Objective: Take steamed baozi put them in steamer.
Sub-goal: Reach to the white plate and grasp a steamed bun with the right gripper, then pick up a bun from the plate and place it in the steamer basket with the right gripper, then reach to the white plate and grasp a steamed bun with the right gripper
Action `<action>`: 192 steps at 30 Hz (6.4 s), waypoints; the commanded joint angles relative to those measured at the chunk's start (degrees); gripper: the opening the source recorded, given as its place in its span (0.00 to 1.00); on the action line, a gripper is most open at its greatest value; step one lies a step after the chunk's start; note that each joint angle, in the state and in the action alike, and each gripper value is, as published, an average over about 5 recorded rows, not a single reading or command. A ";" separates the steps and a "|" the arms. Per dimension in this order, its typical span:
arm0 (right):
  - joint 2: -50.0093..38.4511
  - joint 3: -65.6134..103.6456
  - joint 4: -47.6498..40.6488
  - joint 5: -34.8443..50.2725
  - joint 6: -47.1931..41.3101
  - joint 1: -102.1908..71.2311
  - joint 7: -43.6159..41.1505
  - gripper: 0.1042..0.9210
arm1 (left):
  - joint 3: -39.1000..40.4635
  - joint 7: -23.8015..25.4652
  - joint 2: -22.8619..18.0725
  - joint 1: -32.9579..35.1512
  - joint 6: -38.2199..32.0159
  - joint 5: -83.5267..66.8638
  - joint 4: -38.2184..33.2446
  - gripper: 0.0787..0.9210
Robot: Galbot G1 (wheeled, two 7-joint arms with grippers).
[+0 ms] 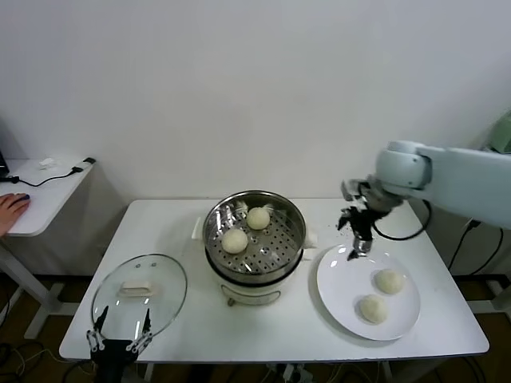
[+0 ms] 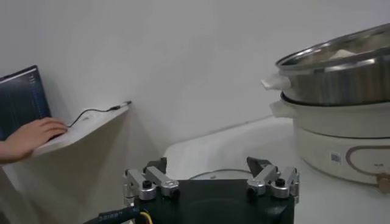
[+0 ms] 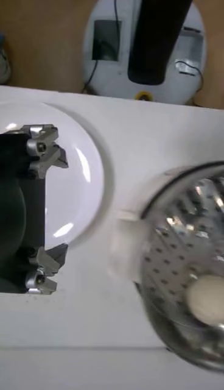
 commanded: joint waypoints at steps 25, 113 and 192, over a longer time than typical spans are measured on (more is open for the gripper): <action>-3.91 15.55 -6.76 -18.37 0.57 -31.92 2.12 0.88 | -0.06 0.07 -0.79 -0.71 -0.03 1.14 2.33 0.88; 41.16 7.41 -16.99 -37.34 56.60 -11.19 -5.11 0.61 | 1.10 0.27 0.87 -1.35 1.83 1.22 3.06 0.88; 0.98 31.23 -29.51 -21.17 10.41 -39.30 -2.10 0.88 | 0.51 1.09 -0.91 1.00 -0.32 2.77 0.99 0.88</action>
